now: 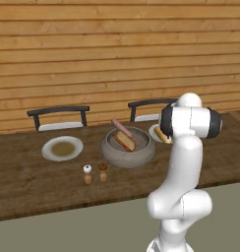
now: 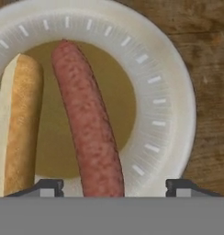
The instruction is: Place one bun and one sausage from the bowl on each plate.
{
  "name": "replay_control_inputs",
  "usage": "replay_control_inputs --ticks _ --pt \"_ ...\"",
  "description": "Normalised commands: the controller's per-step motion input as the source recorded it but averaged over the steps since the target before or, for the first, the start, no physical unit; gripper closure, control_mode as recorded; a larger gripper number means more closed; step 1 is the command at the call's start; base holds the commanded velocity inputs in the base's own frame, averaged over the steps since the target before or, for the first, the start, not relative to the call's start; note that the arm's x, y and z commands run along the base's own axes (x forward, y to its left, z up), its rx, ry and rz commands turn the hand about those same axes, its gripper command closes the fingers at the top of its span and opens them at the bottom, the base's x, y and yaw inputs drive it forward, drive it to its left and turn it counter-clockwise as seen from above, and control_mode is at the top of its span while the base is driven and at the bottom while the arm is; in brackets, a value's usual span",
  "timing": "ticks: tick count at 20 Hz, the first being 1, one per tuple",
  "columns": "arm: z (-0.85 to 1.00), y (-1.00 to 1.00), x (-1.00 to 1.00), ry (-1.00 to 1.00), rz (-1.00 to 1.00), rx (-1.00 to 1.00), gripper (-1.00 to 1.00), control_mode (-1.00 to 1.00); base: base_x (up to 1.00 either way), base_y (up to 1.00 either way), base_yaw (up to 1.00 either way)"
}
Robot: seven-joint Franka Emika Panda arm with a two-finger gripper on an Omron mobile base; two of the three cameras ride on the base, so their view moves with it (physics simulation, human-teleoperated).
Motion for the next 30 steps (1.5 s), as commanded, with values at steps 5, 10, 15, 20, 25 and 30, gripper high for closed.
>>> replay_control_inputs --ticks 5,10,15,20,25,30 --pt "0.3 0.02 -0.2 -0.03 0.0 0.0 -1.0 -1.0 0.0 0.0 0.0" --pt "0.55 0.29 -0.57 -0.01 0.0 0.0 -1.0 -1.0 0.0 0.0 0.0" --pt "0.54 0.55 -0.65 0.0 0.0 0.0 -1.0 -1.0 0.0 0.0 0.0" --pt "0.92 0.33 -0.51 0.01 0.0 0.0 -1.0 -1.0 0.0 0.0 0.0" --pt "0.75 0.41 -0.47 0.0 0.0 0.03 -1.0 -1.0 0.0 0.0 0.0" --pt "0.29 0.57 -0.25 0.0 0.02 0.11 -1.0 -1.0 0.0 0.0 0.0"
